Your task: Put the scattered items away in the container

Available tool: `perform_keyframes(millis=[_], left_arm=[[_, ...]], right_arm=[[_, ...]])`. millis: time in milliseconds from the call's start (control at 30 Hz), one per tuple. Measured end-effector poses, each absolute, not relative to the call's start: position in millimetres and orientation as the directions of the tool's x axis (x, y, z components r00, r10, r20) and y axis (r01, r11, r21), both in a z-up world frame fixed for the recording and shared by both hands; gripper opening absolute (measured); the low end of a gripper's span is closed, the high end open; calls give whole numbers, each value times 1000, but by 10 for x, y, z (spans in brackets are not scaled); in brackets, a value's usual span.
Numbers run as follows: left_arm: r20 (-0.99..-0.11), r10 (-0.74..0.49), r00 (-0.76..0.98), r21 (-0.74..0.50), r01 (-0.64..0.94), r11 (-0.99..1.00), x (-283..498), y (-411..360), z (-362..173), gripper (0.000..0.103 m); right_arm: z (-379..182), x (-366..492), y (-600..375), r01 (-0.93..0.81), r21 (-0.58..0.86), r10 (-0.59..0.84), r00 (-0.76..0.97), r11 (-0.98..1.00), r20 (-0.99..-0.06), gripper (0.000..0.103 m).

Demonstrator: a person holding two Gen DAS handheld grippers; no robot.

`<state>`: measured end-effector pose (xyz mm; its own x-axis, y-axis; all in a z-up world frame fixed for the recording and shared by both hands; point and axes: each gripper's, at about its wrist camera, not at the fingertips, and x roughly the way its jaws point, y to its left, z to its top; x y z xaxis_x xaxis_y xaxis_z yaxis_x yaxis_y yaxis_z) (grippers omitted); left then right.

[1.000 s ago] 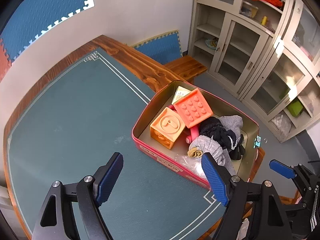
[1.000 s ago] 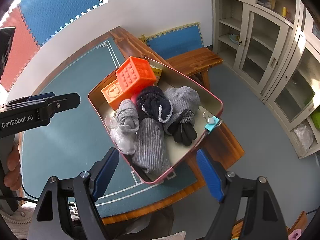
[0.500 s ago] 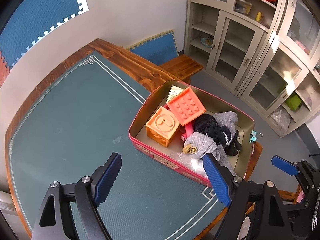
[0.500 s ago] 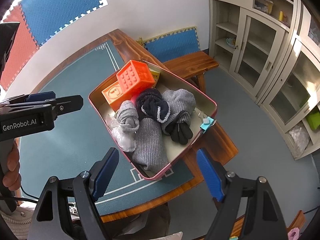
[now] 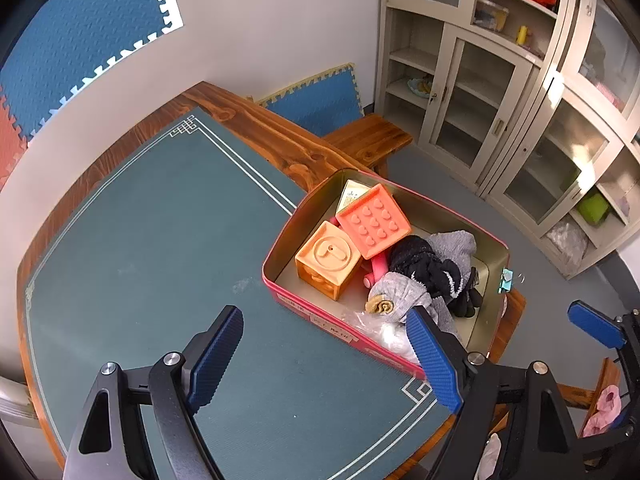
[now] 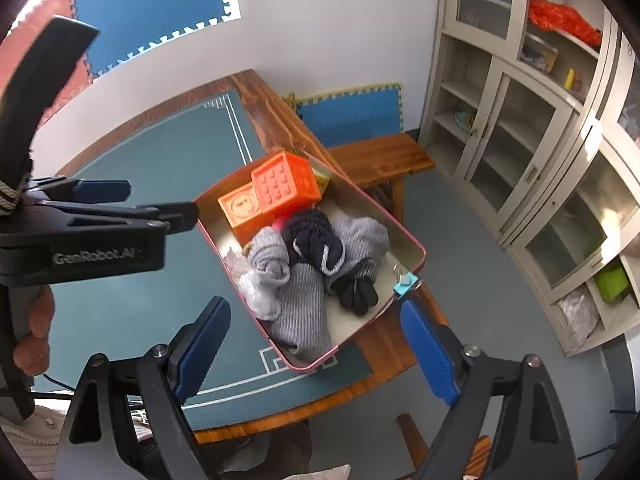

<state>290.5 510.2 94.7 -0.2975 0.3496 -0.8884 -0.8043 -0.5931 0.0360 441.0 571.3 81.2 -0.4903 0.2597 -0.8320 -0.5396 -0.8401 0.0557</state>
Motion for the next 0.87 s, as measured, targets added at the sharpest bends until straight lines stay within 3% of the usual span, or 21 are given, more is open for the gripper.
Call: perform_keyframes(millis=[267,867], left_arm=[[-895,385,-226,-42,-816,-576,2922,5144,923,85],[-912,324,-252,0,-789,-614,2860,5202,791,85]], right_arm=[[732,4432,5865,-588,37,295,-458,-808,-839,90],[558,4293,5974,-560,60,243,-451,-826,-859,90]])
